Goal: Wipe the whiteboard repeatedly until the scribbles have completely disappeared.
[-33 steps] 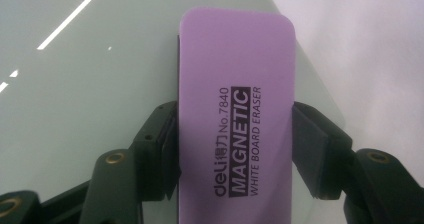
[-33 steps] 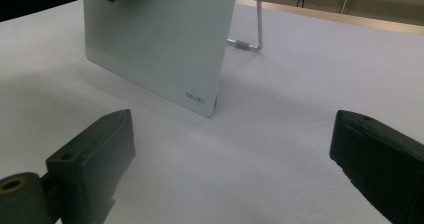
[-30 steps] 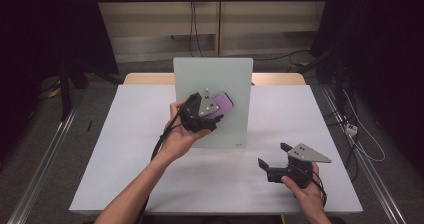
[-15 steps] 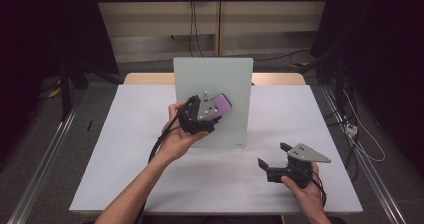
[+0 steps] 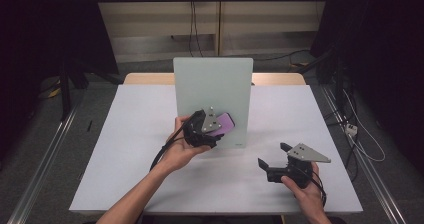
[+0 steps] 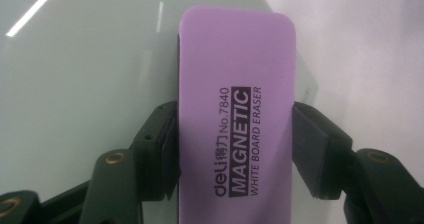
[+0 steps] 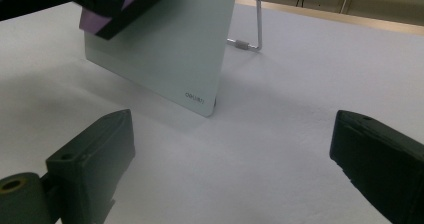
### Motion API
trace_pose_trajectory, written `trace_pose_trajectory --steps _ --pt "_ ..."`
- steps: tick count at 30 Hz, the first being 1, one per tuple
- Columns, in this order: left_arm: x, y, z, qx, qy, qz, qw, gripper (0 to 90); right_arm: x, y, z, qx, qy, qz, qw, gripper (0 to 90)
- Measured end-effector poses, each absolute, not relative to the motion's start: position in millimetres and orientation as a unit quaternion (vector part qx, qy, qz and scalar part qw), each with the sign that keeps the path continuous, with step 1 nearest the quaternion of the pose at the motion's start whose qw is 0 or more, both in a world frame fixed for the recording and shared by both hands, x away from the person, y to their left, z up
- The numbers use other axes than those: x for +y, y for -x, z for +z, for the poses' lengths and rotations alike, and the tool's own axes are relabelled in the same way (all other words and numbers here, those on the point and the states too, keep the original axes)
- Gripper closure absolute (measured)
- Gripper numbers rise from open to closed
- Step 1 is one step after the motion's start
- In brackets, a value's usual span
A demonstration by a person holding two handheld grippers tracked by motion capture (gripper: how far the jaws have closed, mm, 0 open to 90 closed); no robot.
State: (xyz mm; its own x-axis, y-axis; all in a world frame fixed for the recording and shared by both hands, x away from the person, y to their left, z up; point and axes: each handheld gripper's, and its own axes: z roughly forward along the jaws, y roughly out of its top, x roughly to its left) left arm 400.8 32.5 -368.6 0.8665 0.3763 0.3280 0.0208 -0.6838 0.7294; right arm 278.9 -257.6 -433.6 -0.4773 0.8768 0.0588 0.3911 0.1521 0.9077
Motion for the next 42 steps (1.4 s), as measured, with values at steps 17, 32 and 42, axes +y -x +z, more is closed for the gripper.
trace_pose_trajectory --steps 17,32,42 --pt "44 -407 -354 0.104 -0.868 0.276 0.4 40.8 -257 -279 -434 0.715 -0.444 0.477 0.253 4.4" --pt "13 -389 -403 0.059 -0.906 0.221 0.356 40.8 -258 -279 -434 0.715 -0.444 0.477 0.255 4.4" --pt "38 -403 -371 0.096 -0.881 0.237 0.397 40.8 -259 -279 -434 0.715 -0.443 0.477 0.256 4.4"
